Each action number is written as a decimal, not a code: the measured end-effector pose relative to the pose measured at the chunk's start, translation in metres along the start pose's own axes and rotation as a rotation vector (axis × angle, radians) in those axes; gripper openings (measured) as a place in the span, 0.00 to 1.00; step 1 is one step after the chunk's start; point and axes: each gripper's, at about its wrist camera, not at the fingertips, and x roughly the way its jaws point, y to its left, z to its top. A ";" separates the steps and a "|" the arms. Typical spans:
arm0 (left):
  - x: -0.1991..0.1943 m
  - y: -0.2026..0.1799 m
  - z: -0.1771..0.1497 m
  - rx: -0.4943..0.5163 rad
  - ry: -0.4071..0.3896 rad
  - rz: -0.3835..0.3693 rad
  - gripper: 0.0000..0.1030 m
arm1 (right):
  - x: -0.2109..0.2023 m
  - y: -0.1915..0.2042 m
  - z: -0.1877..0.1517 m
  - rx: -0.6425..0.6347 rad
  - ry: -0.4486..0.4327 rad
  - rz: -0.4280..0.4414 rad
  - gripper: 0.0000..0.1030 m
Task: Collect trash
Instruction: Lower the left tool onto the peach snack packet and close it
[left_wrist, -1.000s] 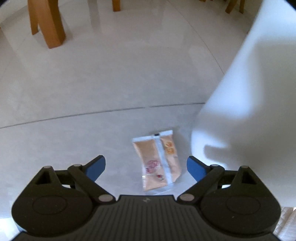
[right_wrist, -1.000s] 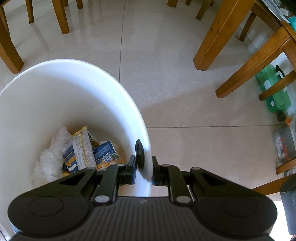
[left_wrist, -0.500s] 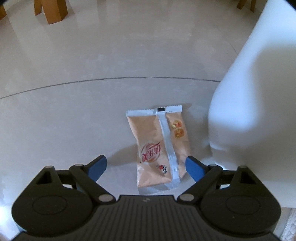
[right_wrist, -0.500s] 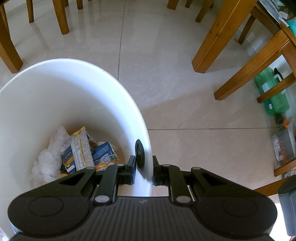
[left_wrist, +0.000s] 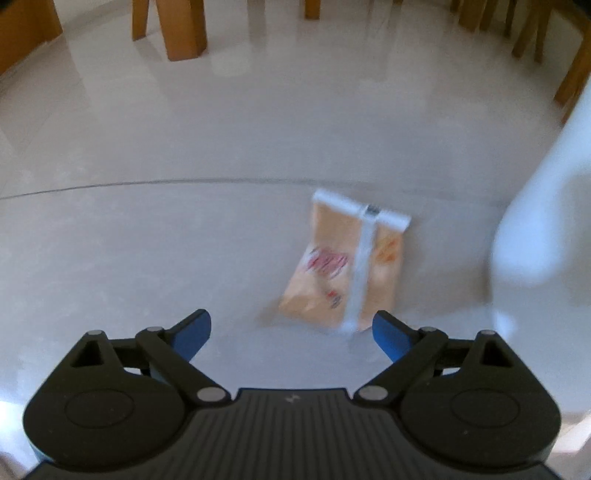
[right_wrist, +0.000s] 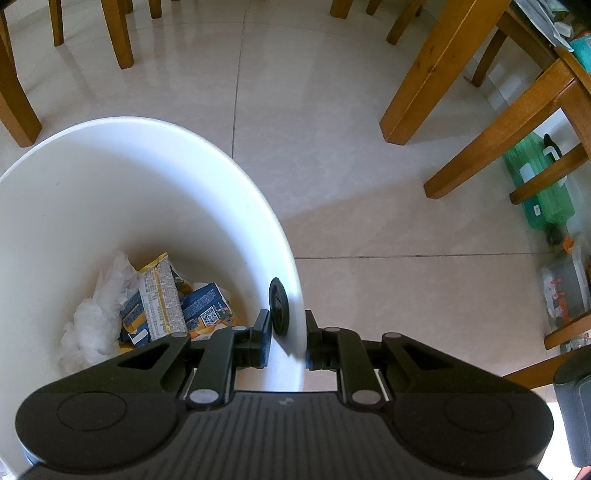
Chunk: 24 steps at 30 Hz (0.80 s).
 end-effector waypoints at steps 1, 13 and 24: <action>0.000 -0.002 0.005 0.004 -0.011 -0.017 0.92 | 0.000 0.000 0.000 -0.001 -0.001 -0.001 0.19; 0.035 -0.020 0.036 0.155 -0.007 -0.020 0.77 | 0.001 0.000 0.000 -0.010 -0.005 -0.003 0.19; 0.035 -0.021 0.031 0.134 -0.028 -0.033 0.61 | 0.000 0.000 0.001 -0.010 -0.005 -0.002 0.19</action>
